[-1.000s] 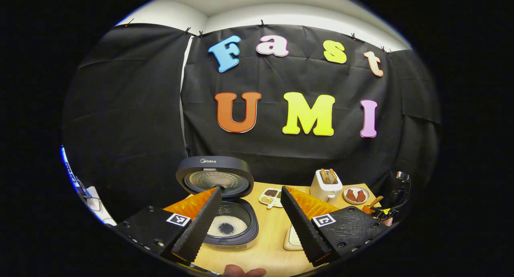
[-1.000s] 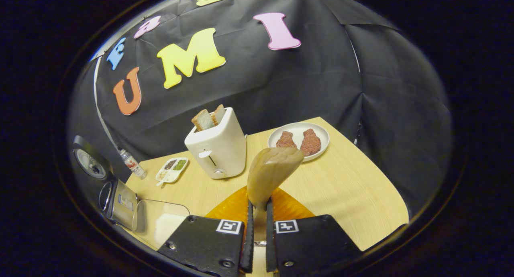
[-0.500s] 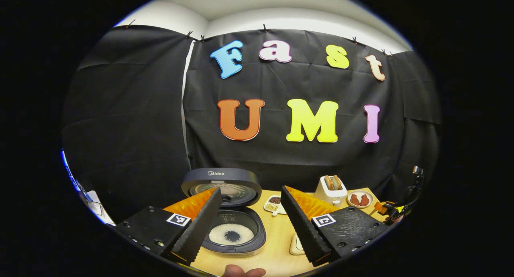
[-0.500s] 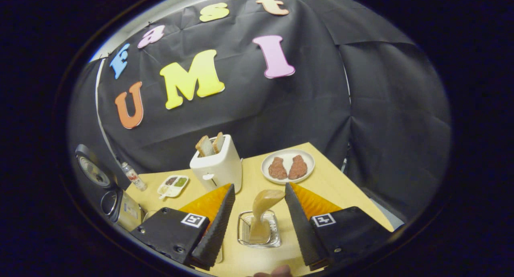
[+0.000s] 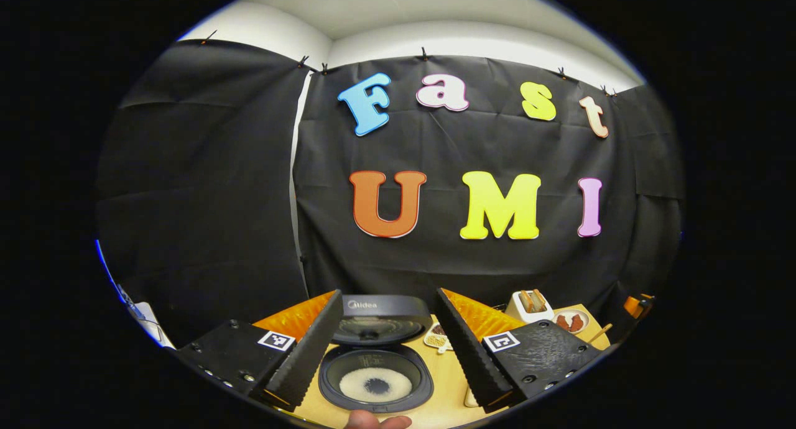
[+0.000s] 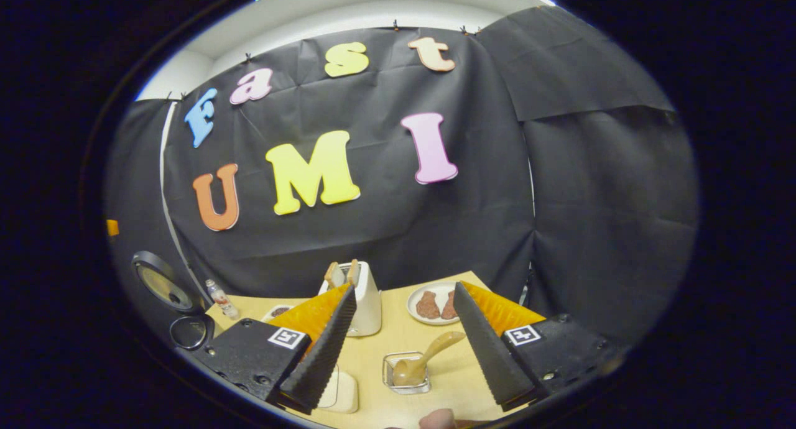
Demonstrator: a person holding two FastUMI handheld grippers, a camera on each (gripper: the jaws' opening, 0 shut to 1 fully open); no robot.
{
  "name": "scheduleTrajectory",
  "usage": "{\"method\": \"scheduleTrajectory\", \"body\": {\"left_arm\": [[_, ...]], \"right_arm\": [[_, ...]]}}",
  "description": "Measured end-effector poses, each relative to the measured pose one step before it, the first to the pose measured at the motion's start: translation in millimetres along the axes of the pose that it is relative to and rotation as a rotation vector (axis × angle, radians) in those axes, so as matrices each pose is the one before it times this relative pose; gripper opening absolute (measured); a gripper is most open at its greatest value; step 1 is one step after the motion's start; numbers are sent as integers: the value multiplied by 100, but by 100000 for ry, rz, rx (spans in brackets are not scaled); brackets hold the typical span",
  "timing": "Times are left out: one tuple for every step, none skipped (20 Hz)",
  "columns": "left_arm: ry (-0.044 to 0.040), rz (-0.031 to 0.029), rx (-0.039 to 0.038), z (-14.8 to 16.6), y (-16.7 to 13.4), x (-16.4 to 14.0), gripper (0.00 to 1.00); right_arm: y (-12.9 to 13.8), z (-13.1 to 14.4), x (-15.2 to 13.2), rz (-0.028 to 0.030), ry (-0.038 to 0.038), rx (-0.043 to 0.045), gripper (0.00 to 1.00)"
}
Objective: Close the left gripper, press the button to open the rice cooker; take a wooden spoon from the chopstick holder with the right hand, scoop a spoonful of rice and pour it into the rice cooker, then put the wooden spoon back into the chopstick holder.
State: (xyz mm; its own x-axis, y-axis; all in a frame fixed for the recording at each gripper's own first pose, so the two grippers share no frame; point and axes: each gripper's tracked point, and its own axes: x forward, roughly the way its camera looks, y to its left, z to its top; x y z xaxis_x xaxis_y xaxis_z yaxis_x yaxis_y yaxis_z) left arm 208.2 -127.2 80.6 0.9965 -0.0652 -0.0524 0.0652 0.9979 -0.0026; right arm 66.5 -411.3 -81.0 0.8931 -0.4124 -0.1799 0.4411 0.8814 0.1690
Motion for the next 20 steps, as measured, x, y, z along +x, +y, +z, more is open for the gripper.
{"method": "scheduleTrajectory", "body": {"left_arm": [[331, 692, 213, 171, 498, 1028, 95], [-53, 184, 299, 36, 403, 1074, 95], [-36, 406, 855, -224, 316, 1125, 94], [818, 163, 982, -327, 328, 1229, 95], [1985, 423, 725, -696, 337, 1210, 95], [1687, 213, 690, -414, 165, 1155, 95], [2052, 545, 757, -637, 209, 1118, 95], [1512, 297, 324, -358, 313, 974, 95], [1860, -369, -217, -427, 68, 837, 95], [2771, 285, -670, -571, 115, 827, 95], [3310, 420, -427, -704, 161, 846, 95], [3539, -200, -145, -782, -92, 425, 95], [3478, -542, 103, -747, -281, 143, 95], [858, -713, 252, -46, -321, -190, 95], [1257, -1199, -640, -321, -193, -5, 96], [2962, -986, -2352, -595, -262, -469, 96], [1936, 215, -1194, -315, -92, -556, 96], [1667, -194, 1197, -806, -264, -456, 96], [666, -309, 316, -719, -136, -612, 96], [819, -584, -462, -763, -432, -724, 97]], "right_arm": [[385, 650, -617, 390, -1278, -1352, 100], [271, 597, -795, -143, -1345, -999, 100], [212, 548, -936, 121, -725, -1020, 100], [173, 285, -894, -79, -475, -1180, 97], [-74, 310, -961, -572, -632, -1592, 100], [-202, 394, -794, -712, -1010, -877, 97], [-314, 283, -806, -1155, -721, -972, 97], [-465, -1, -763, -1514, -547, -544, 97], [-416, -18, -691, -1234, 123, -73, 100], [-182, -214, -567, -784, 366, 513, 100], [-213, -293, -486, -696, 824, 119, 100], [-213, -245, -208, -344, 424, 13, 100], [-123, -196, -103, -191, 727, -155, 97], [57, -200, 8, 349, 772, 119, 97], [188, 3, -8, 608, 78, 465, 97], [404, 269, 137, 1149, -591, 679, 100], [567, 99, 85, 1320, -275, 350, 100], [611, -248, 170, 1772, 255, 123, 97], [808, -33, 136, 2222, 214, 116, 100], [785, -83, 238, 2241, 402, 14, 100]]}}
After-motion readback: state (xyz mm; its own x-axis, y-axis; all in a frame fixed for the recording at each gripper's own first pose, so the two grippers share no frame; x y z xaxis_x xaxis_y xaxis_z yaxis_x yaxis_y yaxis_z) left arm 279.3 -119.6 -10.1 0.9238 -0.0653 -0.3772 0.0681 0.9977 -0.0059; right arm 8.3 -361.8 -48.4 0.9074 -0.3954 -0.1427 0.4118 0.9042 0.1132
